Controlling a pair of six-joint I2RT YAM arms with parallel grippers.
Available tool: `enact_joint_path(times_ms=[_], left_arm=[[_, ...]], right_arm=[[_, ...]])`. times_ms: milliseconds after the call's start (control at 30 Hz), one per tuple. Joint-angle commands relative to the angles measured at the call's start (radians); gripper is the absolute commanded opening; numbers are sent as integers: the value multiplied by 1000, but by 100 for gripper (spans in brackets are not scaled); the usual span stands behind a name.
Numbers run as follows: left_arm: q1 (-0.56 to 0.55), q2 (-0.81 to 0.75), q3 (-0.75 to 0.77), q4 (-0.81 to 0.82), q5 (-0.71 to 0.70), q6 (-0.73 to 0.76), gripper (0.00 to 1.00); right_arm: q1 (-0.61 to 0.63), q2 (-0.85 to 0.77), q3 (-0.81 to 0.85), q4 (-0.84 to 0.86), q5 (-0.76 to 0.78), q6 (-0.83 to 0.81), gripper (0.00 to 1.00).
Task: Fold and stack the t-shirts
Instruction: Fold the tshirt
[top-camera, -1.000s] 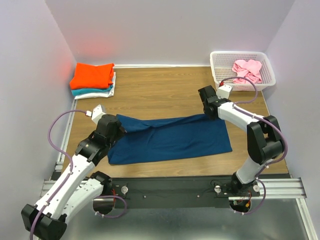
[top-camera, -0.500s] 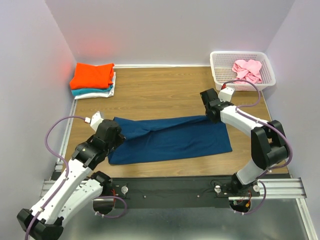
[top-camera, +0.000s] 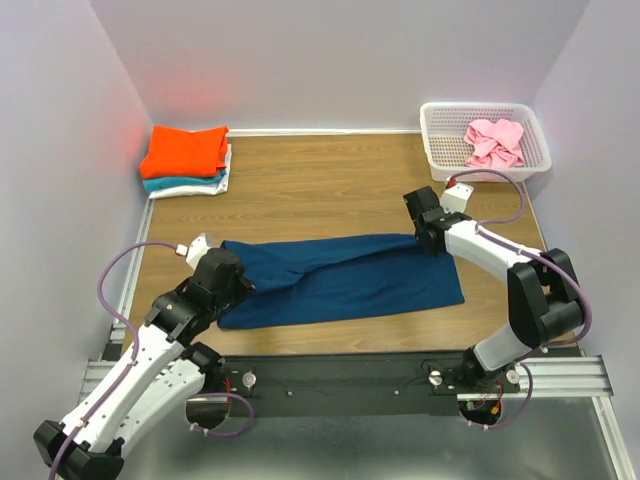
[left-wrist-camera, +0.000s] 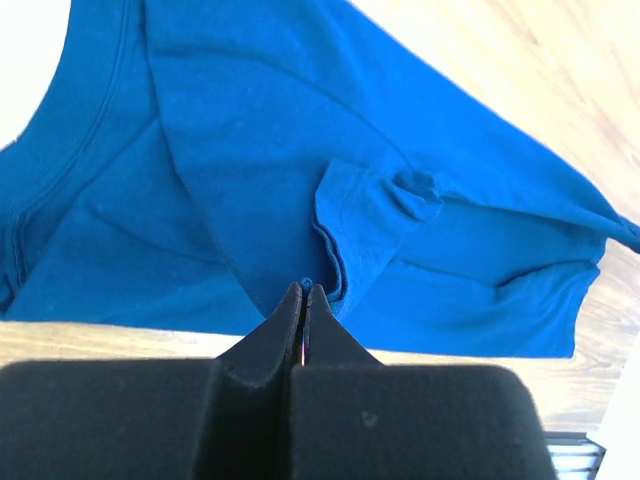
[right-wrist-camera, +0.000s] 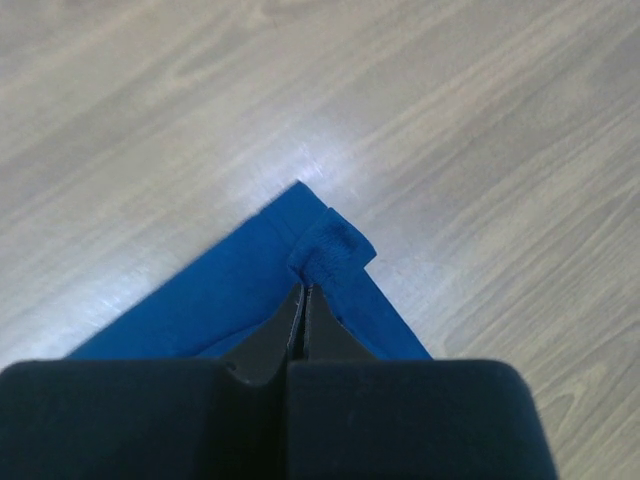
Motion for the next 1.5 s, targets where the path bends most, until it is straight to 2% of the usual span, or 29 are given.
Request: enact_joint_path(times_ms=[0, 67, 133, 167, 200, 233, 267, 333, 367, 400, 433, 533, 633, 667, 733, 767, 867, 967, 1067, 1300, 1467], left_arm=[[-7, -24, -14, -9, 30, -24, 0], [-7, -26, -20, -14, 39, -25, 14], [-10, -38, -31, -5, 61, -19, 33], [-10, -44, -34, -2, 70, -16, 40], [-12, -51, -35, 1, 72, -15, 47], [-12, -66, -34, 0, 72, -13, 54], [-12, -72, -31, -2, 73, -12, 62], [-12, -93, -17, -12, 53, -13, 75], [-12, -95, -11, -17, 47, -13, 77], [-10, -92, 1, -17, 40, -1, 86], [-12, -83, 8, -8, 23, 7, 97], [-12, -10, 28, 74, 20, 57, 97], [-10, 114, 16, 214, 32, 111, 98], [-9, 153, 17, 310, 44, 152, 98], [17, 285, 38, 398, 46, 192, 98], [43, 328, 54, 402, 27, 200, 98], [164, 452, 77, 475, 50, 264, 98], [281, 520, 45, 627, 192, 347, 98], [342, 609, 18, 754, 310, 384, 98], [424, 882, 37, 863, 457, 432, 98], [441, 940, 25, 882, 458, 439, 98]], right_arm=[[4, -48, -64, -12, 12, 51, 2], [4, -63, -82, -12, 12, 57, 10], [4, -80, -102, -18, 13, 71, 22], [4, -97, -120, -22, 13, 87, 37], [4, -105, -127, -24, 13, 91, 37], [4, -112, -131, -33, 18, 93, 50], [4, -126, -134, -41, 19, 100, 53], [4, -144, -127, -65, 6, 104, 66], [4, -164, -125, -68, -8, 98, 76], [4, -172, -113, -70, -31, 84, 88], [4, -178, -104, -70, -83, 44, 97], [6, -203, -64, -56, -183, -33, 100], [13, -232, -48, 35, -435, -187, 100], [13, -238, -54, 74, -653, -262, 100], [15, -247, -73, 214, -910, -320, 100], [16, -240, -96, 270, -1171, -362, 100], [46, -179, -113, 448, -1498, -389, 100], [144, -70, -64, 482, -1492, -462, 100], [231, 71, 43, 482, -1520, -549, 100], [322, 372, 275, 479, -1685, -657, 100], [377, 513, 422, 459, -1708, -714, 100]])
